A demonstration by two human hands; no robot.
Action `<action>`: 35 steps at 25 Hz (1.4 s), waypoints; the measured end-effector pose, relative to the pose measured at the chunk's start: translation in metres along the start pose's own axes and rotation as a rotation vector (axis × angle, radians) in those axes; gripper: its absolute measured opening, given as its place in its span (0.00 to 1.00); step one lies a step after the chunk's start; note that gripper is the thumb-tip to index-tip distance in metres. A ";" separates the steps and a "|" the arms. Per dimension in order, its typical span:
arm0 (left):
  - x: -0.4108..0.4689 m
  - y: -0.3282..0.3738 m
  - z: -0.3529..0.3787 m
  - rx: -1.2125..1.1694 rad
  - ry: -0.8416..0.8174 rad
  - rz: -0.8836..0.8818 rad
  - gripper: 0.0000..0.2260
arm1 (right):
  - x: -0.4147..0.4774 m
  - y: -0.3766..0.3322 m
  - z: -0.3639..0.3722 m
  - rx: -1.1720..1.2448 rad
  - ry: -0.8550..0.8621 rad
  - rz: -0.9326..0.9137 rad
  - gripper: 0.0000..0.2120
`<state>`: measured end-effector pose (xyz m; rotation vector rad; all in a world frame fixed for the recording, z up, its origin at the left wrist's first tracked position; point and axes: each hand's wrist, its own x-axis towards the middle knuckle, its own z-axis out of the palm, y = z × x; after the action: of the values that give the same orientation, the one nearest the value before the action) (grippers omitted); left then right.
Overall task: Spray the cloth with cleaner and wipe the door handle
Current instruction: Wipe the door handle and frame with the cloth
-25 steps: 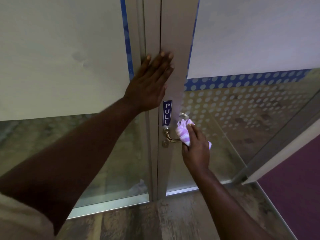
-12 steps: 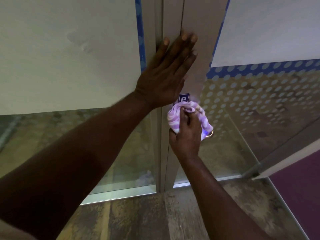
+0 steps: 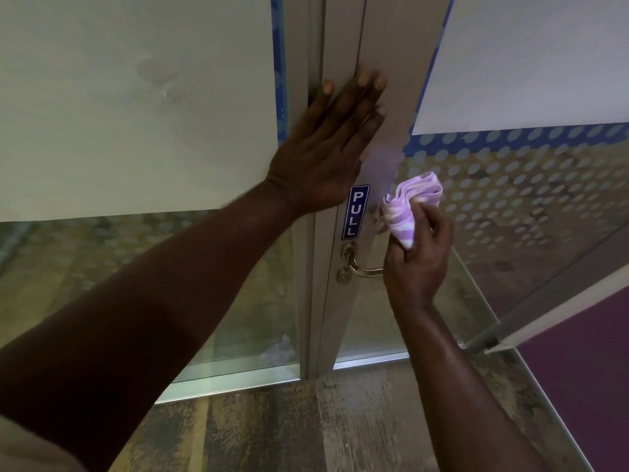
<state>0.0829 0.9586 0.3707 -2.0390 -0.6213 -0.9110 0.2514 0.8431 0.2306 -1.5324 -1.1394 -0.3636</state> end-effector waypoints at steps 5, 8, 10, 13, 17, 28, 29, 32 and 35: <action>-0.001 0.001 0.001 -0.008 0.010 -0.002 0.24 | -0.043 0.001 0.010 -0.218 -0.362 -0.118 0.30; -0.002 0.002 0.002 0.008 0.010 0.003 0.24 | -0.073 0.000 0.024 -0.359 -0.471 -0.108 0.30; -0.002 0.002 0.003 0.011 0.011 0.004 0.24 | -0.079 -0.001 0.032 -0.399 -0.465 -0.098 0.30; -0.003 0.002 0.003 0.019 0.006 0.003 0.24 | -0.089 0.005 0.033 -0.437 -0.445 -0.172 0.27; -0.003 0.003 0.002 0.014 -0.001 0.002 0.25 | -0.083 0.032 0.014 -0.416 -0.445 -0.296 0.22; -0.004 0.005 0.003 0.033 0.011 -0.007 0.25 | -0.080 0.019 0.042 -0.336 -0.334 -0.182 0.21; -0.004 0.005 0.004 0.036 0.013 -0.009 0.25 | -0.080 0.022 0.041 -0.325 -0.337 -0.199 0.22; -0.004 0.005 0.004 0.045 0.005 -0.012 0.25 | -0.076 0.041 0.030 -0.290 -0.360 -0.321 0.22; -0.004 0.005 0.004 0.057 0.004 -0.012 0.25 | -0.070 0.055 0.018 -0.251 -0.412 -0.388 0.20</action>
<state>0.0854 0.9590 0.3635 -1.9840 -0.6509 -0.8940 0.2557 0.8332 0.1400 -1.6454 -1.7816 -0.4775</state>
